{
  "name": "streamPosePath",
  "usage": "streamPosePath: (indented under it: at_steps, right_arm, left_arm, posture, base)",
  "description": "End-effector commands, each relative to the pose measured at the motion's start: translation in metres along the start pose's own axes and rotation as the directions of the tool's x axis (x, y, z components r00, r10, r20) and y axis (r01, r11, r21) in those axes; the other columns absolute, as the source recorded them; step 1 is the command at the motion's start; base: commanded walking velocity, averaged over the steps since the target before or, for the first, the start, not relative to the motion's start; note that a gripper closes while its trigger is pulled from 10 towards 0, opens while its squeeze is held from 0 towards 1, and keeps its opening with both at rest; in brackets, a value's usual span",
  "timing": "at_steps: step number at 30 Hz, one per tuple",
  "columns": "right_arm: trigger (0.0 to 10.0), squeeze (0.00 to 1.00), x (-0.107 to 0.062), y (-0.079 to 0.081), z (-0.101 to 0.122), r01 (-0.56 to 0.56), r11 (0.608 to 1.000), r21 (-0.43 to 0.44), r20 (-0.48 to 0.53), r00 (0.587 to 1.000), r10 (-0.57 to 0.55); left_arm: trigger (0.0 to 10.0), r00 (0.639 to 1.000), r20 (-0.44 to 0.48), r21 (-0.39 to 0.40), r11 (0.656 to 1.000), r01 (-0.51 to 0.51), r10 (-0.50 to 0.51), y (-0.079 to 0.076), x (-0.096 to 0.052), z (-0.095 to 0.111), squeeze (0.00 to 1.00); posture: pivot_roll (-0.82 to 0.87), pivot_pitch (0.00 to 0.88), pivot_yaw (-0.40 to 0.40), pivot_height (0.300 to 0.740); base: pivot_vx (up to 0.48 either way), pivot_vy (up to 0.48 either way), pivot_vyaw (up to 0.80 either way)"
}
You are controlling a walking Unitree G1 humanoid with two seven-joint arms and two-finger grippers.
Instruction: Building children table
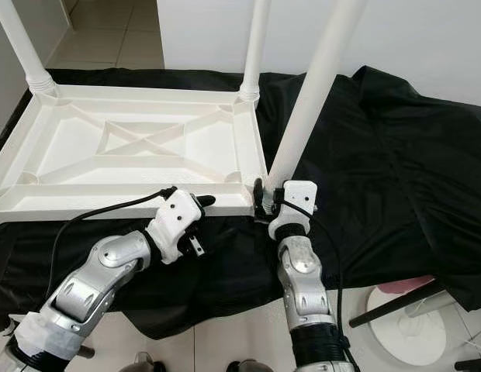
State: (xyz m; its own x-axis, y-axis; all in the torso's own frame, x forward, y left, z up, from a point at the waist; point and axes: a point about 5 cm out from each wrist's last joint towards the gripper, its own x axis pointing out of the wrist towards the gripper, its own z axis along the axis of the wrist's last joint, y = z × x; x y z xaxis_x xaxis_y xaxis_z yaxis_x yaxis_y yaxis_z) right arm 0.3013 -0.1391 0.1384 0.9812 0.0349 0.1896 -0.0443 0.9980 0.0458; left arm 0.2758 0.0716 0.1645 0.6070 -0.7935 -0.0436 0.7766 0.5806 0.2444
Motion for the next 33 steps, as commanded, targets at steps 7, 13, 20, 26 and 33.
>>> streamPosePath:
  at_steps: [7,13,20,26,33]
  right_arm:
    - [10.0,0.0,-0.015,0.001,-0.003,-0.059,0.998,0.018,0.022,0.998,0.058]
    - [10.0,0.0,-0.023,0.001,-0.001,-0.077,0.996,0.047,0.047,0.996,0.074]
    - [10.0,0.0,-0.025,-0.003,0.002,-0.077,0.996,0.04,0.058,0.996,0.075]
    - [10.0,0.0,-0.022,-0.007,0.005,-0.085,0.996,0.041,0.067,0.994,0.082]
    - [10.0,0.0,-0.008,-0.018,0.005,-0.156,0.987,-0.031,0.03,0.987,0.157]
  left_arm:
    - [10.0,0.993,0.004,-0.048,0.992,-0.12,0.12,0.01,-0.006,-0.006,0.0]
    - [10.0,0.988,0.011,-0.055,0.986,-0.154,0.155,0.01,-0.008,-0.008,0.0]
    - [10.0,0.972,0.021,-0.046,0.972,-0.231,0.233,0.017,-0.013,-0.007,0.0]
    - [10.0,0.969,0.063,-0.027,0.971,-0.236,0.237,0.019,-0.013,-0.001,0.0]
    - [10.0,0.996,0.049,-0.083,0.994,-0.065,0.069,0.008,-0.012,0.001,0.0]
  posture:
    - [-0.03,0.103,-0.077,0.74]
    - [-0.03,0.098,-0.062,0.74]
    - [-0.03,0.097,-0.058,0.74]
    - [-0.02,0.095,-0.068,0.74]
    - [0.0,0.084,-0.065,0.74]
  base:
    - [0.0,0.0,0.0]
    - [0.0,0.0,0.0]
    - [0.0,0.0,0.0]
    - [0.0,0.0,0.0]
    - [0.0,0.0,0.0]
